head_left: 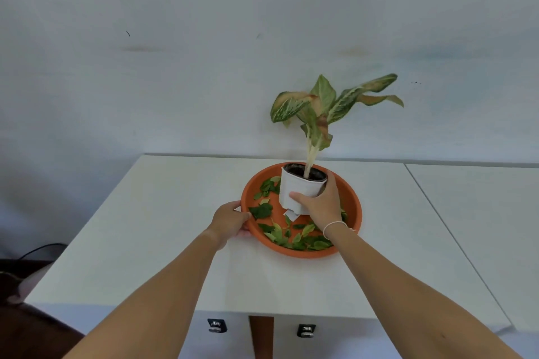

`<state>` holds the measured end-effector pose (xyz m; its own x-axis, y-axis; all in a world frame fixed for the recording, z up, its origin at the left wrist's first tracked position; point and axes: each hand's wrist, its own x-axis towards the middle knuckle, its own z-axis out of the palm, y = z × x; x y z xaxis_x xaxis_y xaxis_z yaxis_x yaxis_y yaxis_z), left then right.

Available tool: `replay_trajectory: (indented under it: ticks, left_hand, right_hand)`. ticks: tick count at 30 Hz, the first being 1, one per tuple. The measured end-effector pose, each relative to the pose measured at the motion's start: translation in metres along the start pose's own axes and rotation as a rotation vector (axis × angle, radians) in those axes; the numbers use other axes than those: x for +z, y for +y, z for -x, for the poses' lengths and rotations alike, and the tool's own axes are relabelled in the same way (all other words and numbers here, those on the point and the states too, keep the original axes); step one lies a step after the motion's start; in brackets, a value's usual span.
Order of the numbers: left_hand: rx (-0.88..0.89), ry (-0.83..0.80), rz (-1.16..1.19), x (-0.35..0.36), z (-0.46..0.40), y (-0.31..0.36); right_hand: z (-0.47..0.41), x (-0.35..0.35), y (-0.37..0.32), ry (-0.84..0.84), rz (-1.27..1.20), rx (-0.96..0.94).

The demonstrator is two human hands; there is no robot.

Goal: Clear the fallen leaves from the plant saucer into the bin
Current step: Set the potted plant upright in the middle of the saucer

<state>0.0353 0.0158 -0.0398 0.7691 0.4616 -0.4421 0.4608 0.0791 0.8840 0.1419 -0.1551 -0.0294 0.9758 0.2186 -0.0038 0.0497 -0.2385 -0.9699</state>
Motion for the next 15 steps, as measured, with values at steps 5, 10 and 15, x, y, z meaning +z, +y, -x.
replay_trajectory:
  ticks: [5, 10, 15]
  left_hand:
    - [-0.001, -0.002, 0.007, 0.0, 0.002, 0.001]
    - [-0.004, 0.01, -0.008, 0.0, 0.0, 0.001]
    - [0.001, 0.014, -0.005, 0.001, 0.0, -0.001]
  right_hand:
    - [-0.001, 0.006, 0.01, -0.019, 0.022, -0.07]
    - [-0.001, 0.005, 0.016, -0.047, 0.014, -0.085]
    - [0.001, 0.003, 0.02, -0.089, 0.061, -0.115]
